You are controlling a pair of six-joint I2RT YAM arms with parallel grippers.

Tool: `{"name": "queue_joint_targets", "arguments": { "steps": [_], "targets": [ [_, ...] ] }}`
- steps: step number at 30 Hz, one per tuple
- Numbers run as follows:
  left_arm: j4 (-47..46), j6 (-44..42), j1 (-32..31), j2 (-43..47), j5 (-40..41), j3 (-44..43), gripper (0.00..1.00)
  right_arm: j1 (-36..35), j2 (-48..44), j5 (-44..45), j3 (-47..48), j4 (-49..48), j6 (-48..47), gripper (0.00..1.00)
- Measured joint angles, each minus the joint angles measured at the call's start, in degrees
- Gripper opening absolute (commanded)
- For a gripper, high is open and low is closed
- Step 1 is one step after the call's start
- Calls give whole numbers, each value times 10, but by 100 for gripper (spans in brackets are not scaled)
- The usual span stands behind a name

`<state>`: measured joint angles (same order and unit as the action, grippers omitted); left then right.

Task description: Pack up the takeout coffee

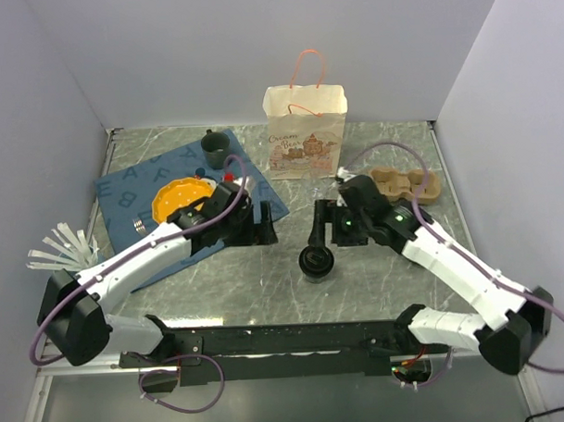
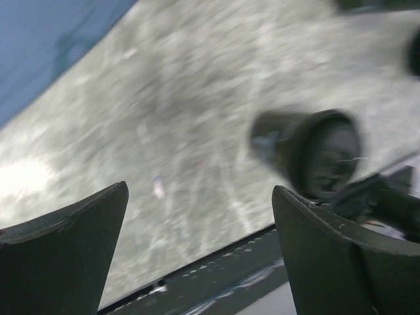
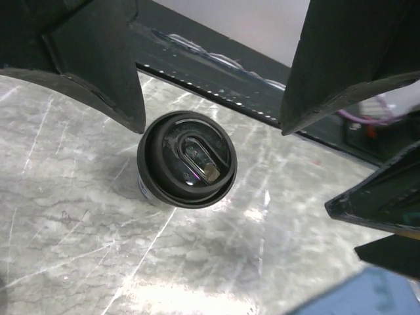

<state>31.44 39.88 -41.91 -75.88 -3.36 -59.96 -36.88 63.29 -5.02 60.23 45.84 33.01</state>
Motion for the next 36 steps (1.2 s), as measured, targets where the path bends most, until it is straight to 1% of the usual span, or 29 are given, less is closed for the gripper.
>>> {"name": "queue_joint_targets", "arguments": {
  "steps": [4,10,16,26,29,36],
  "targets": [
    [10,20,7,37,26,75,97,-42,64,39,40,19,-14,93],
    [10,38,16,86,35,130,97,-79,130,77,75,38,-31,91],
    [8,39,20,112,40,139,97,-107,174,108,92,67,-38,90],
    [8,38,28,113,48,139,97,-117,190,115,90,82,-36,88],
    [8,37,30,114,48,139,97,-117,191,114,83,79,-34,86],
    [8,33,34,117,50,139,97,-117,199,112,66,73,-25,73]
  ]
}}
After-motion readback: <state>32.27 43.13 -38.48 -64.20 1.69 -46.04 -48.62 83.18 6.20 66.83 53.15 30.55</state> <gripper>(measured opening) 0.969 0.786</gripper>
